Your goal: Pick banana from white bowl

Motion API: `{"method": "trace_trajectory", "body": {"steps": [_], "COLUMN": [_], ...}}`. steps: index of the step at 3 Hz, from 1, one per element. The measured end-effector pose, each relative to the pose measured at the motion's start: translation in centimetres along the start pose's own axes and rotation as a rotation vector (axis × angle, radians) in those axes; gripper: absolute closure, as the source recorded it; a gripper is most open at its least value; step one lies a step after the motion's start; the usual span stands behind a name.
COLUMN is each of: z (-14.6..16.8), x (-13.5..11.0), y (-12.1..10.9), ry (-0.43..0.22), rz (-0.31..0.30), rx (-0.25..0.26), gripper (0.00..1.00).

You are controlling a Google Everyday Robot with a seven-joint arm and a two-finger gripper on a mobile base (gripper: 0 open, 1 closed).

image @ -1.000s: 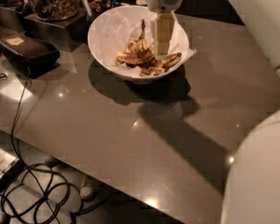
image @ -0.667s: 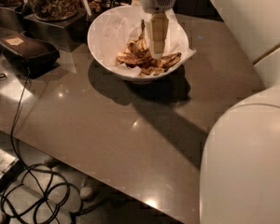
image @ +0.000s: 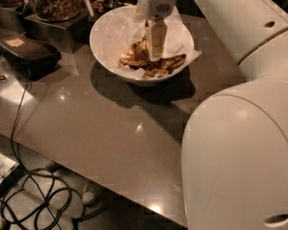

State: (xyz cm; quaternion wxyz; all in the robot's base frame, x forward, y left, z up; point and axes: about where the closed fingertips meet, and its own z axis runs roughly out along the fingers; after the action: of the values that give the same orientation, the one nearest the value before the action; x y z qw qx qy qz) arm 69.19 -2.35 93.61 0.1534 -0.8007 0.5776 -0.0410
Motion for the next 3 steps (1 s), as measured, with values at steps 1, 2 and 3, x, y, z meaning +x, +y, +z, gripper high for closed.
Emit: {"method": "trace_trajectory", "body": {"steps": [1,2,3], "z": [1.3,2.0,2.8], "x": [0.0,0.1,0.2], "y": [0.1,0.2,0.5], "ry": [-0.001,-0.004,-0.010], "rz": [0.004,0.008,0.011], "rx": [-0.022,-0.032,-0.045], "gripper": [0.28,0.37,0.55]}}
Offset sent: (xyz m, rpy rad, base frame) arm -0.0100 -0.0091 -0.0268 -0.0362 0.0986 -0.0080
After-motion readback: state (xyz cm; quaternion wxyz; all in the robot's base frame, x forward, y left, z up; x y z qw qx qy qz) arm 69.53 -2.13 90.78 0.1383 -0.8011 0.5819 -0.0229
